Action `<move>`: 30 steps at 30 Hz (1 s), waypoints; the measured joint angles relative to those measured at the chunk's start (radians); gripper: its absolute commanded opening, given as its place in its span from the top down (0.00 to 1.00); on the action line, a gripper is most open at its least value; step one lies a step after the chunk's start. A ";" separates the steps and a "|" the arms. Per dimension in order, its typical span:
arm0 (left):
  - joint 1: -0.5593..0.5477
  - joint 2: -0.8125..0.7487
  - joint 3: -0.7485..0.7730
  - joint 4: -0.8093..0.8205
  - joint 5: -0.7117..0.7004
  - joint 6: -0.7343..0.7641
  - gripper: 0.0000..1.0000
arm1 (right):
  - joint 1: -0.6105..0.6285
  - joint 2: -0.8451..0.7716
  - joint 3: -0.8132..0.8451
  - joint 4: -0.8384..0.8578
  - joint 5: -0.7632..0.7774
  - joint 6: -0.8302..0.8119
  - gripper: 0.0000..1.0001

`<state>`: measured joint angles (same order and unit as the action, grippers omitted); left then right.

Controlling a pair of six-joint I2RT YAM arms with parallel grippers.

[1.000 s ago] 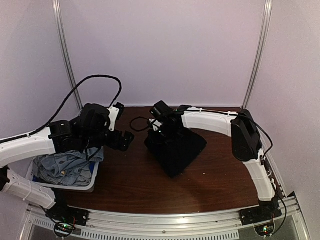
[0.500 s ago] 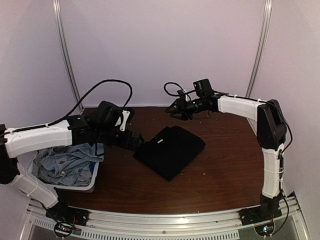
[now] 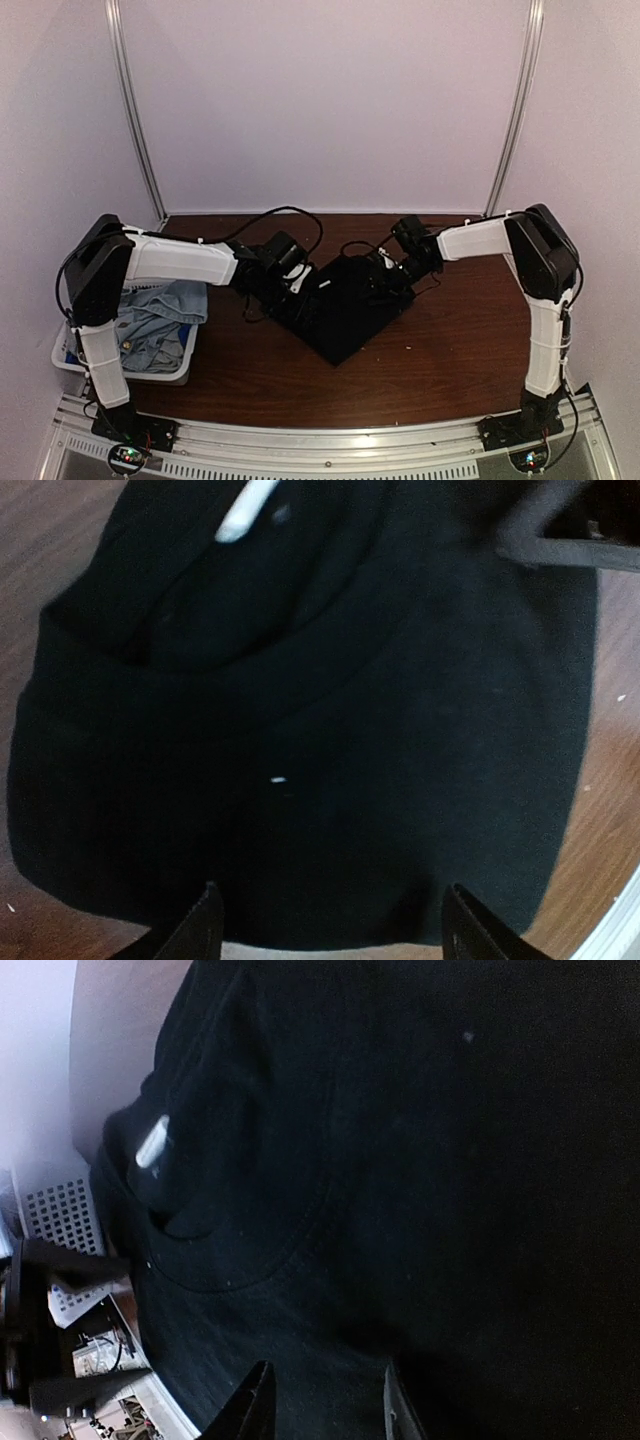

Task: Fold and stack the mixed laundry pile
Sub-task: Adjust the square-folded T-shirt at the center of the board.

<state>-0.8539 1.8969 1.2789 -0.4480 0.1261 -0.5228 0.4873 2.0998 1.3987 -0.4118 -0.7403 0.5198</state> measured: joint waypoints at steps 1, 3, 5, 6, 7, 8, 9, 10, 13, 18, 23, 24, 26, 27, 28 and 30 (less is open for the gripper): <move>0.009 0.016 0.000 -0.008 0.002 0.000 0.27 | 0.004 -0.032 -0.045 0.013 0.007 0.006 0.61; 0.037 0.046 0.000 -0.029 0.004 0.002 0.27 | 0.017 -0.099 -0.142 0.033 0.017 0.029 0.60; 0.077 0.065 0.007 -0.052 0.000 0.010 0.27 | 0.049 -0.161 -0.229 0.068 0.020 0.069 0.57; 0.103 0.075 0.022 -0.068 -0.004 0.017 0.26 | 0.079 -0.198 -0.282 0.097 0.015 0.098 0.55; 0.125 0.083 0.038 -0.082 -0.009 0.024 0.26 | 0.109 -0.228 -0.322 0.123 0.005 0.127 0.53; 0.151 0.092 0.061 -0.094 -0.014 0.034 0.25 | 0.137 -0.252 -0.350 0.143 -0.009 0.156 0.51; 0.174 0.095 0.080 -0.103 -0.018 0.046 0.25 | 0.165 -0.280 -0.378 0.170 -0.028 0.188 0.50; 0.194 0.095 0.096 -0.106 -0.019 0.058 0.24 | 0.191 -0.307 -0.396 0.189 -0.049 0.209 0.50; 0.237 0.066 0.112 -0.106 -0.024 0.091 0.26 | 0.182 -0.396 -0.399 0.198 -0.078 0.225 0.54; 0.233 -0.023 0.103 -0.104 0.036 0.118 0.33 | -0.012 -0.516 -0.312 0.082 0.009 0.132 0.58; 0.224 -0.025 0.114 -0.094 0.094 0.128 0.36 | -0.123 -0.518 -0.280 -0.104 0.174 0.023 0.49; 0.224 -0.010 0.125 -0.094 0.103 0.130 0.37 | -0.125 -0.515 -0.286 -0.126 0.188 0.016 0.50; 0.224 0.029 0.148 -0.090 0.116 0.132 0.38 | -0.127 -0.505 -0.301 -0.164 0.212 -0.005 0.52; 0.224 0.046 0.156 -0.086 0.120 0.132 0.39 | -0.130 -0.495 -0.309 -0.175 0.219 -0.016 0.52; 0.224 0.064 0.161 -0.079 0.124 0.132 0.39 | -0.131 -0.482 -0.315 -0.183 0.222 -0.021 0.52; 0.224 0.099 0.171 -0.073 0.130 0.132 0.41 | -0.139 -0.446 -0.323 -0.183 0.225 -0.026 0.53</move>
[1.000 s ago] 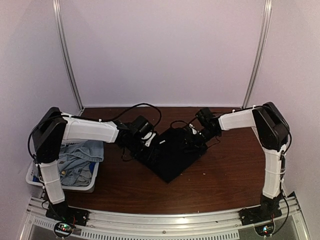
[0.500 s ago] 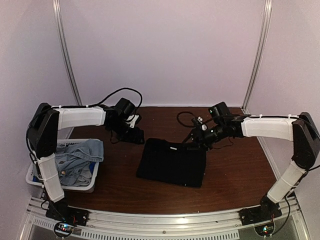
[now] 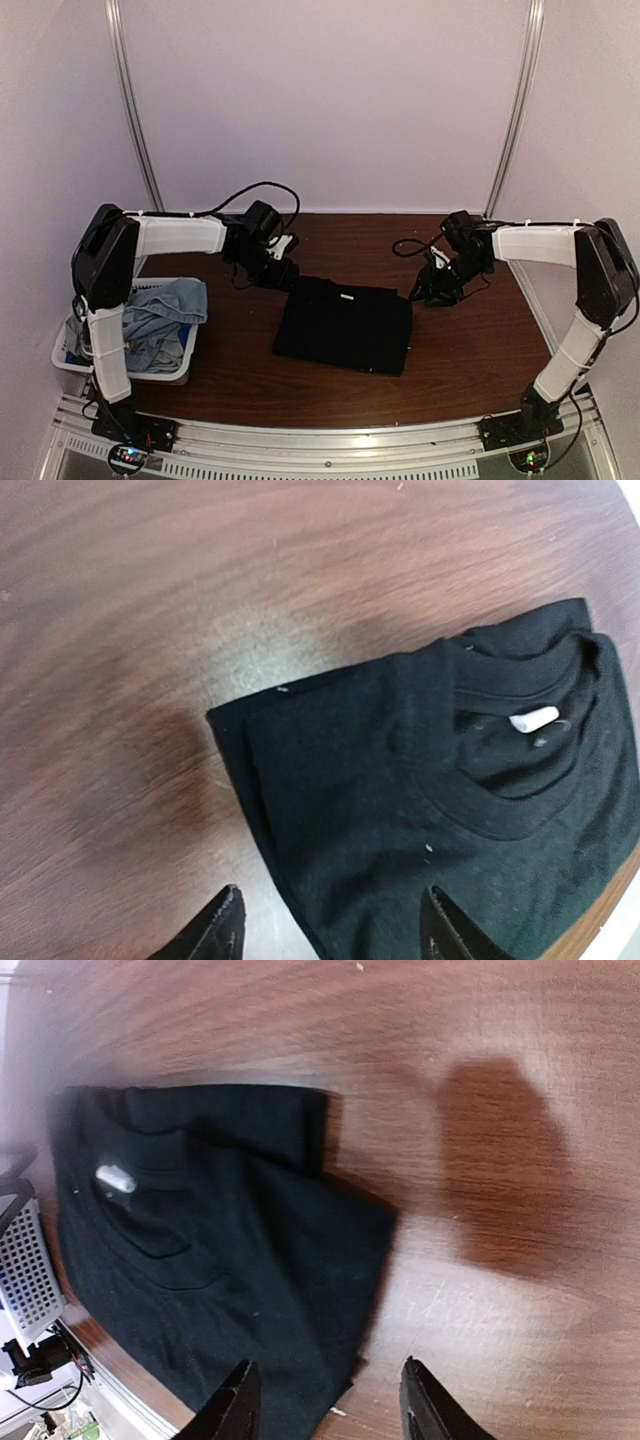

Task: Fold and stack the mixed laundry pile
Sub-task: Adjust the square-folded T-shirt at the center of the board.

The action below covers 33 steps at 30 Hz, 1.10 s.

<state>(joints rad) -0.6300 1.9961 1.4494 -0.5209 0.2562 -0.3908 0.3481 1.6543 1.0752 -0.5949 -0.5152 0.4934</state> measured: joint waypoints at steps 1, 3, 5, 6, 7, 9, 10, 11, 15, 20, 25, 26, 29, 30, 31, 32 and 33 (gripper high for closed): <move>0.000 0.015 0.003 0.003 0.002 0.000 0.42 | -0.003 0.019 -0.001 0.002 -0.001 0.000 0.53; 0.000 0.038 0.010 0.004 0.003 0.000 0.46 | -0.013 0.064 -0.002 0.011 -0.004 0.000 0.53; 0.000 0.059 0.022 0.007 0.003 0.000 0.49 | -0.019 0.105 -0.002 0.029 -0.011 0.000 0.54; 0.000 0.068 0.032 0.005 0.002 -0.001 0.49 | -0.019 0.122 -0.002 0.039 -0.017 0.001 0.55; 0.000 0.076 0.040 0.008 0.003 -0.001 0.50 | -0.020 0.133 -0.002 0.047 -0.023 0.001 0.55; 0.000 0.089 0.060 0.014 0.002 -0.001 0.51 | -0.020 0.159 -0.002 0.067 -0.038 0.003 0.57; 0.000 0.094 0.069 0.016 0.002 -0.001 0.52 | -0.022 0.166 0.002 0.075 -0.053 0.004 0.57; 0.000 0.098 0.076 0.020 0.001 -0.001 0.52 | -0.022 0.171 0.005 0.085 -0.061 0.005 0.58; 0.003 0.115 0.106 0.027 0.002 -0.001 0.53 | -0.024 0.193 0.018 0.117 -0.092 0.009 0.61; 0.012 0.157 0.137 0.035 0.003 -0.002 0.59 | -0.031 0.219 0.033 0.145 -0.119 0.012 0.71; 0.018 0.198 0.158 0.032 0.008 -0.008 0.81 | -0.035 0.239 0.046 0.162 -0.133 0.014 0.96; 0.019 0.200 0.163 0.031 0.011 -0.010 0.87 | -0.035 0.240 0.048 0.164 -0.136 0.011 1.00; 0.021 0.201 0.174 0.031 0.014 -0.006 0.98 | -0.035 0.240 0.060 0.165 -0.142 0.010 1.00; 0.021 0.199 0.176 0.031 0.015 -0.004 1.00 | -0.035 0.240 0.067 0.165 -0.143 0.007 1.00; 0.021 0.196 0.176 0.030 0.014 -0.001 1.00 | -0.035 0.238 0.071 0.166 -0.143 0.006 1.00; 0.021 0.190 0.175 0.027 0.012 0.000 1.00 | -0.035 0.233 0.074 0.166 -0.144 0.003 1.00; 0.021 0.185 0.174 0.026 0.010 0.002 1.00 | -0.035 0.226 0.076 0.166 -0.145 0.002 1.00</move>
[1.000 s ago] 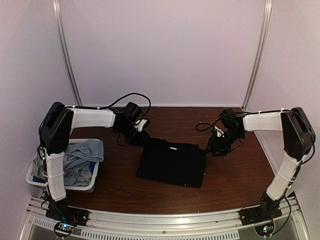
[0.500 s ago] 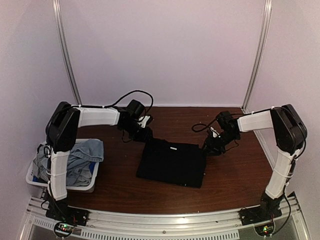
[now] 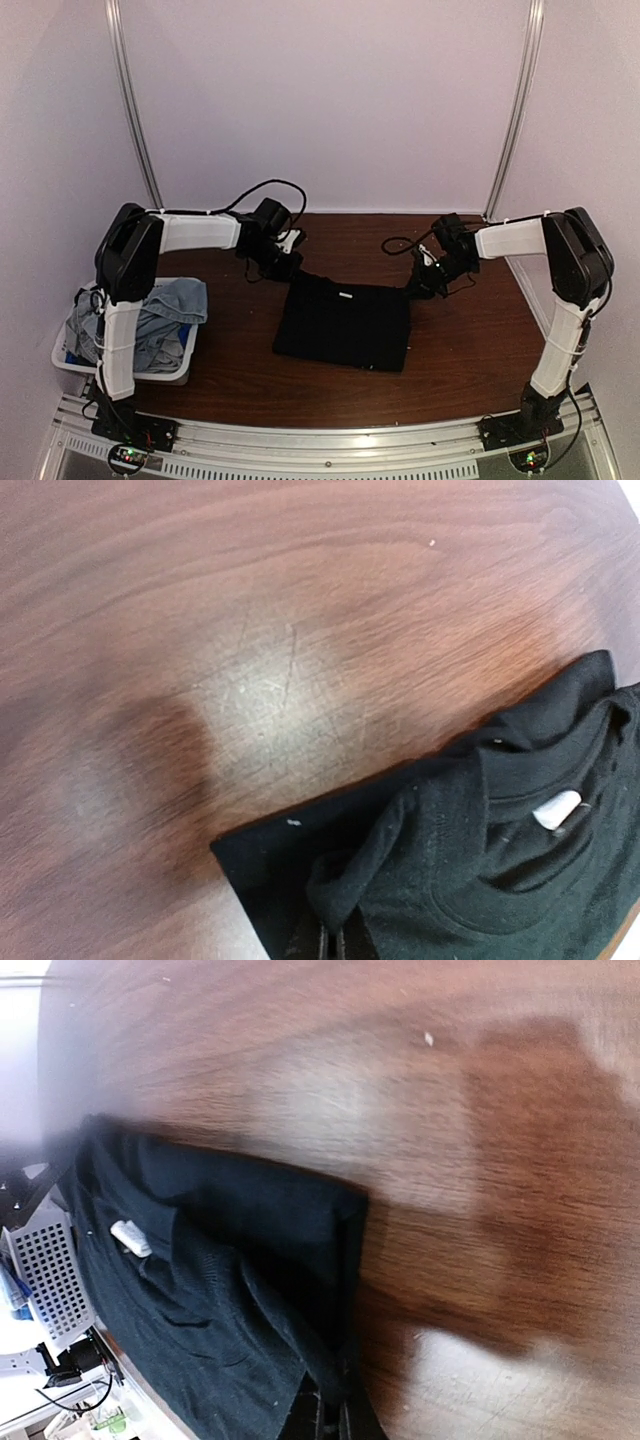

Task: Fold and stack the mixed laundry pile
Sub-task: Adjust the square-folded T-shirt at the center of the board.

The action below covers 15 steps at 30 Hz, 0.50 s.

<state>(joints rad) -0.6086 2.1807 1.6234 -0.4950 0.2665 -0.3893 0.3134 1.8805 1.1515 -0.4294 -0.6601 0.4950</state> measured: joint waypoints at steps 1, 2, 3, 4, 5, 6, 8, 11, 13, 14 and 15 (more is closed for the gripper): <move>0.000 -0.011 -0.005 0.000 -0.002 0.002 1.00 | 0.000 -0.011 0.002 0.000 -0.001 -0.002 1.00; 0.001 -0.026 -0.013 -0.001 -0.002 0.003 1.00 | 0.000 -0.024 0.003 0.000 -0.002 -0.004 1.00; 0.002 -0.043 -0.021 -0.004 -0.003 0.005 1.00 | 0.000 -0.041 0.003 -0.001 -0.004 -0.008 1.00; 0.004 -0.058 -0.029 -0.004 -0.003 0.007 1.00 | 0.000 -0.056 0.005 -0.001 -0.006 -0.013 1.00; 0.007 -0.077 -0.039 -0.006 -0.003 0.010 1.00 | 0.000 -0.077 0.008 -0.001 -0.010 -0.019 1.00; 0.010 -0.090 -0.045 -0.005 -0.004 0.011 1.00 | 0.000 -0.090 0.010 0.000 -0.013 -0.022 1.00; 0.019 -0.119 -0.065 -0.002 -0.005 0.014 1.00 | 0.000 -0.115 0.024 0.001 -0.018 -0.029 1.00; 0.038 -0.141 -0.095 0.009 -0.005 0.013 1.00 | 0.000 -0.118 0.056 0.013 -0.018 -0.045 1.00; 0.054 -0.139 -0.106 0.019 -0.004 0.013 1.00 | 0.000 -0.100 0.074 0.024 -0.017 -0.053 1.00; 0.060 -0.135 -0.108 0.021 -0.003 0.012 1.00 | 0.000 -0.084 0.085 0.034 -0.017 -0.055 1.00; 0.068 -0.130 -0.109 0.026 -0.001 0.012 1.00 | 0.000 -0.060 0.097 0.045 -0.016 -0.058 1.00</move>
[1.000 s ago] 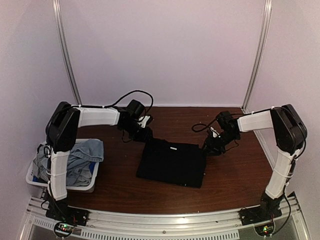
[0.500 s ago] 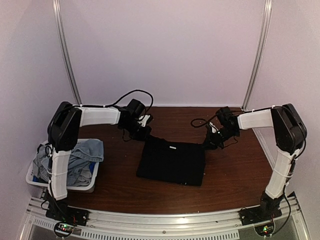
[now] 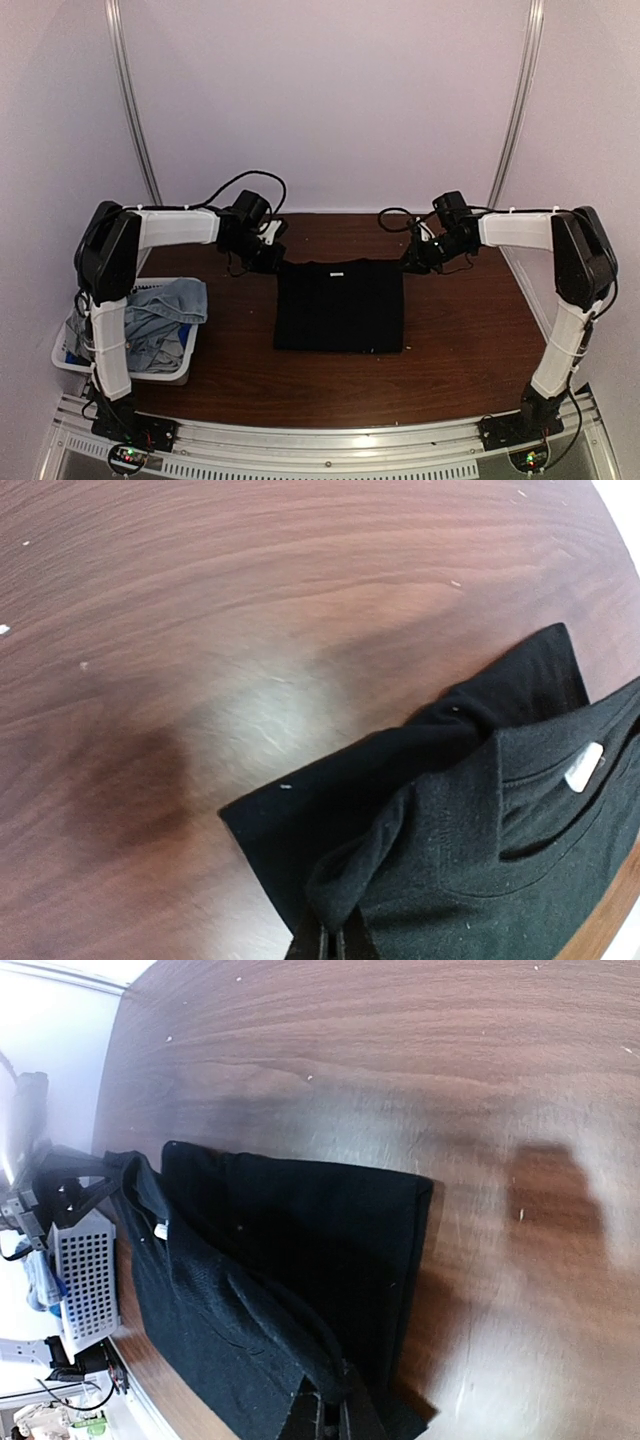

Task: Fold and stack the mixed laundry pile
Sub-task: Adjust the square-folded T-shirt at the center of the board.

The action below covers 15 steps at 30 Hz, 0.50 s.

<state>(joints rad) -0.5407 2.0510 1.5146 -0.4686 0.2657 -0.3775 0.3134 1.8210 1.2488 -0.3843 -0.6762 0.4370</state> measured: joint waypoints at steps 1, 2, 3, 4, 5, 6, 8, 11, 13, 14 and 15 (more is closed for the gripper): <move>0.006 0.009 0.000 0.008 0.000 0.000 1.00 | 0.000 0.029 0.014 0.011 0.000 -0.002 1.00; 0.013 0.021 0.001 0.017 0.000 -0.001 1.00 | 0.000 0.061 0.028 0.021 0.002 -0.004 1.00; 0.017 0.034 0.002 0.024 0.000 -0.003 1.00 | 0.000 0.092 0.042 0.029 0.003 -0.004 1.00; 0.021 0.050 0.004 0.030 0.000 -0.005 1.00 | 0.000 0.125 0.055 0.038 0.004 -0.004 1.00; 0.023 0.067 0.004 0.035 -0.001 -0.006 1.00 | 0.000 0.156 0.068 0.045 0.005 -0.004 1.00; 0.023 0.081 0.004 0.037 -0.002 -0.008 1.00 | 0.000 0.185 0.078 0.051 0.006 -0.003 1.00; 0.023 0.111 0.004 0.046 -0.008 -0.014 1.00 | 0.000 0.224 0.095 0.056 0.008 -0.003 1.00; 0.024 0.120 0.004 0.068 -0.011 -0.023 1.00 | 0.000 0.255 0.116 0.060 0.010 -0.002 1.00; 0.024 0.120 0.004 0.071 -0.012 -0.025 1.00 | 0.000 0.256 0.121 0.060 0.010 -0.004 1.00; 0.024 0.120 0.004 0.072 -0.011 -0.024 1.00 | 0.000 0.253 0.122 0.060 0.010 -0.004 1.00; 0.024 0.118 0.004 0.073 -0.011 -0.024 1.00 | 0.000 0.248 0.124 0.059 0.009 -0.005 1.00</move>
<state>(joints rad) -0.5171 2.1693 1.5188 -0.3958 0.2550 -0.4015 0.3134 2.0693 1.3724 -0.3252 -0.6670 0.4324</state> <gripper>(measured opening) 0.020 0.017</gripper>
